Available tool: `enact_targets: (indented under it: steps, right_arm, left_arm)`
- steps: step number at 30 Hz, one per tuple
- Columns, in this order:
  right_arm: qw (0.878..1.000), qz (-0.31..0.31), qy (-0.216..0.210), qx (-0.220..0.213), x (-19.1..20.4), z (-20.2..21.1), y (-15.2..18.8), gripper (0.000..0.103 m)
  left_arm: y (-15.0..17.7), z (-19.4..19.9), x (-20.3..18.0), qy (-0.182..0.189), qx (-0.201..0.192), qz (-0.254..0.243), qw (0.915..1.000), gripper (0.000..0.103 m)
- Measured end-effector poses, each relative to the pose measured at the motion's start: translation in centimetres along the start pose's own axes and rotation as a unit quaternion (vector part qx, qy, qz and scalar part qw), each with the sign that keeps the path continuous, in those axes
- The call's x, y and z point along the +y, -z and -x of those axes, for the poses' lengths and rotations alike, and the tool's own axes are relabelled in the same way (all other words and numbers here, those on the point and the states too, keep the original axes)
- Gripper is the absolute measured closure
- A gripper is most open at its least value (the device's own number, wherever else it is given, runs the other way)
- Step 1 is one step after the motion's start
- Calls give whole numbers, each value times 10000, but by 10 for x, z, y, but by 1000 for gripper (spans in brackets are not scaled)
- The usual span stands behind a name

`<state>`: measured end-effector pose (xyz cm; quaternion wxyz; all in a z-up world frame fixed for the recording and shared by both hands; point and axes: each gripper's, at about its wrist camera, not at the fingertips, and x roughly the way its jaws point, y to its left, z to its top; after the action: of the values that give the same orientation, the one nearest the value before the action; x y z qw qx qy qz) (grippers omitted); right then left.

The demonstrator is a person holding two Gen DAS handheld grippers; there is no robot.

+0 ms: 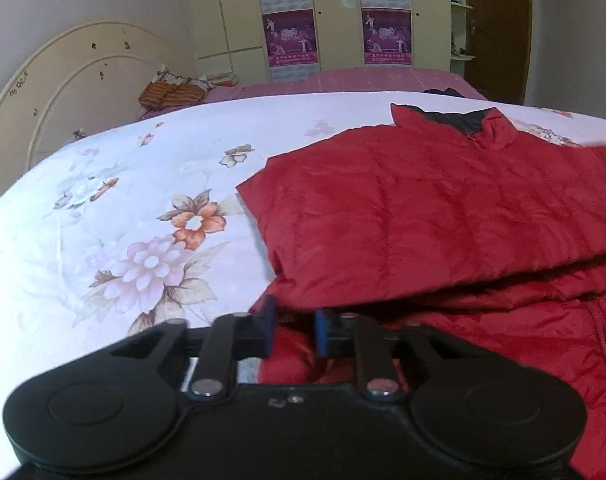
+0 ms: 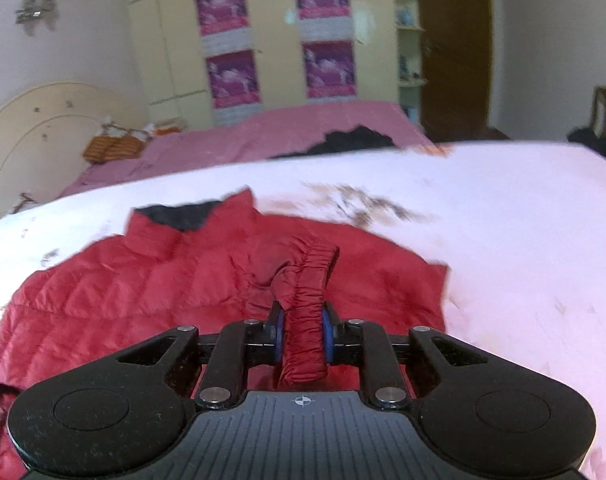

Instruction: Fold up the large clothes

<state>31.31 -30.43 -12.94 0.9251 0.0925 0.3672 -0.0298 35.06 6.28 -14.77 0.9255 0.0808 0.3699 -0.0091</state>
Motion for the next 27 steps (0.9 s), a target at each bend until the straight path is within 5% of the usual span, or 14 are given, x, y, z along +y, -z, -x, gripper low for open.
enact_targets:
  steps: [5,13,14,16,17,27]
  right_arm:
    - [9985,14,233,501,-6,-22,24,85]
    - [9990,106,407,178,-17,2,18,81]
    - [9991,105,408,102,-17,5,16,79]
    - [9990,34,427,-106,-18,10,9,50]
    - [9988,20,428,-224,-18,13,7,48]
    - [9992,408,26,-10,20,-24,-5,54]
  left_arm:
    - [7,-1,9,176,278,66,9994,100]
    - [-1,26,45,457,292,823,9951,96]
    - [-4,28,48,464,248,903,9945,95]
    - [-12,31,51,509,159,1001,9935,95]
    - [-17,31,50,557,126,1021,9931,95]
    - [-54,-17,4,806,111,657,9945,93]
